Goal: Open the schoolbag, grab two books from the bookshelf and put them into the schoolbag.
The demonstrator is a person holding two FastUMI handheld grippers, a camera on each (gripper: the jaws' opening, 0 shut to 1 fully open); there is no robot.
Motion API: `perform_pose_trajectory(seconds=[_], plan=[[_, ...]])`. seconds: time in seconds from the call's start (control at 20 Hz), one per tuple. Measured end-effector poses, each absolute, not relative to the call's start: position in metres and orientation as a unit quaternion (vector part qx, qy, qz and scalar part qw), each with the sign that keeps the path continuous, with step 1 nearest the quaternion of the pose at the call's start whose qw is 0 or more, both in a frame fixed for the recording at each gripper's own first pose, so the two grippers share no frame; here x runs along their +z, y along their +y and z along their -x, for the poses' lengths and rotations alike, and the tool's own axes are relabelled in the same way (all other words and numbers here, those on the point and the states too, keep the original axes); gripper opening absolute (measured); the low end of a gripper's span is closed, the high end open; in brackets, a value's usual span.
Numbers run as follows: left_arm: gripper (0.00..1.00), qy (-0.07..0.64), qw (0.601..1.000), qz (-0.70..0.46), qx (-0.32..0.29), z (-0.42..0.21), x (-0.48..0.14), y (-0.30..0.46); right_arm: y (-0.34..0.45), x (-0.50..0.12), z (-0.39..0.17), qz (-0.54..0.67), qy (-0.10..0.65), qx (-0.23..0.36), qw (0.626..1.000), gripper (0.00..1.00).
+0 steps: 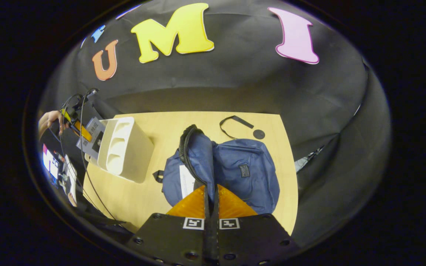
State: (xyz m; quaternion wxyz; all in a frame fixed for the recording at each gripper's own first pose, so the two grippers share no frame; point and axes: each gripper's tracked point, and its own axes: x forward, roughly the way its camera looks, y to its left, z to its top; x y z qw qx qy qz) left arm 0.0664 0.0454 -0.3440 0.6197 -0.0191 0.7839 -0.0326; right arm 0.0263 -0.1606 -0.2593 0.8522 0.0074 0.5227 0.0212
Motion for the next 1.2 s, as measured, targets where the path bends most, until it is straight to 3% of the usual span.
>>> perform_pose_trajectory(seconds=[0.05, 0.15, 0.25, 0.3, 0.35, 0.45, 0.65, 0.9, 0.95, 1.0, 1.2], plan=[[0.47, 0.782, 0.622, 0.016, -0.029, -0.066, -0.338, 0.048, -0.160, -0.259, -0.026, -0.007, 0.522, 0.023, 0.852, 0.02], [0.35, 0.768, 0.640, -0.003, -0.028, -0.068, -0.324, 0.059, -0.159, -0.258, -0.025, -0.008, 0.521, 0.024, 0.853, 0.03], [0.41, 0.758, 0.651, -0.010, -0.034, -0.063, -0.300, 0.061, -0.157, -0.260, -0.025, -0.009, 0.520, 0.027, 0.853, 0.00], [0.34, 0.755, 0.654, -0.013, -0.037, -0.057, -0.286, 0.063, -0.156, -0.261, -0.024, -0.009, 0.521, 0.030, 0.853, 0.01], [0.41, 0.750, 0.660, -0.014, -0.041, -0.051, -0.270, 0.066, -0.154, -0.263, -0.024, -0.007, 0.521, 0.033, 0.853, 0.00], [0.36, 0.740, 0.671, -0.005, -0.045, -0.036, -0.238, 0.069, -0.152, -0.263, -0.022, 0.004, 0.519, 0.039, 0.854, 0.00], [0.39, 0.711, 0.698, 0.067, -0.041, -0.007, -0.177, 0.070, -0.148, -0.263, -0.020, 0.008, 0.516, 0.044, 0.856, 0.01], [0.34, 0.659, 0.729, 0.178, -0.052, 0.019, -0.122, 0.068, -0.148, -0.262, -0.019, 0.008, 0.514, 0.040, 0.857, 0.01], [0.39, 0.650, 0.732, 0.198, -0.060, 0.021, -0.113, 0.062, -0.149, -0.261, -0.018, 0.010, 0.514, 0.040, 0.857, 0.01], [0.34, 0.639, 0.735, 0.216, -0.070, 0.023, -0.106, 0.055, -0.149, -0.260, -0.018, 0.013, 0.514, 0.038, 0.857, 0.00], [0.34, 0.597, 0.746, 0.255, -0.151, 0.030, -0.084, 0.005, -0.149, -0.256, -0.015, 0.008, 0.510, 0.037, 0.859, 0.01]])
